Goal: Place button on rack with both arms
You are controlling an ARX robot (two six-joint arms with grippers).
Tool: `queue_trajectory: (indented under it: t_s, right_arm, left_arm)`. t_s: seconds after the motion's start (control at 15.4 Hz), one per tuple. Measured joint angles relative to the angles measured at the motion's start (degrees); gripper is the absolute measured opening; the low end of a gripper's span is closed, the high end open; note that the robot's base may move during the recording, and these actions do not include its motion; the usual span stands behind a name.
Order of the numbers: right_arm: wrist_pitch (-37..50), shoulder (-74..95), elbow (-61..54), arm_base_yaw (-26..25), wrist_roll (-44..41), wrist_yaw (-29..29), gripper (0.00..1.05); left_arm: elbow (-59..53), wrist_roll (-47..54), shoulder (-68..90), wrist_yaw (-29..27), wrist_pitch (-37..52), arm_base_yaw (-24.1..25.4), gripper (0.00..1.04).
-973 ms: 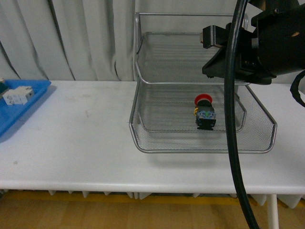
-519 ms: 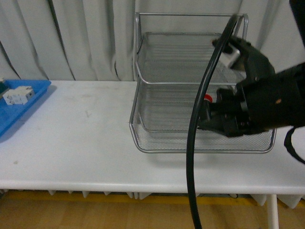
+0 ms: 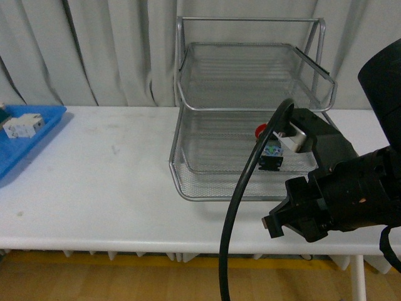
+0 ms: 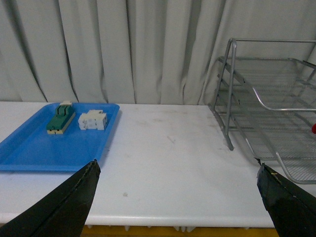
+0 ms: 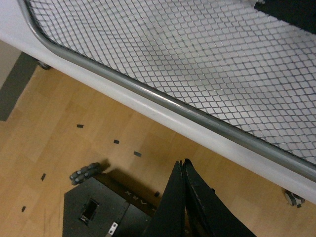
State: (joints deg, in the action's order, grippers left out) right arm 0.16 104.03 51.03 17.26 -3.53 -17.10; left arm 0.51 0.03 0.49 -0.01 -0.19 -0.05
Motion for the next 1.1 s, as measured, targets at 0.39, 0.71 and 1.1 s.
queue_trajectory:
  t_s: [0.39,0.71,1.1]
  right_arm:
    - [0.7,6.6,4.3,-0.1,-3.7,3.8,0.02]
    - [-1.7,11.1,11.6,-1.2,-5.1,4.9,0.02]
    - [-4.7,17.3,22.6,-3.9,-5.8,6.7,0.02]
  left_arm:
    - [0.0,0.0,0.0,0.0,0.0,0.0,0.98]
    - [0.0,0.0,0.0,0.0,0.0,0.0,0.98]
    - [0.0,0.0,0.0,0.0,0.0,0.0,0.98]
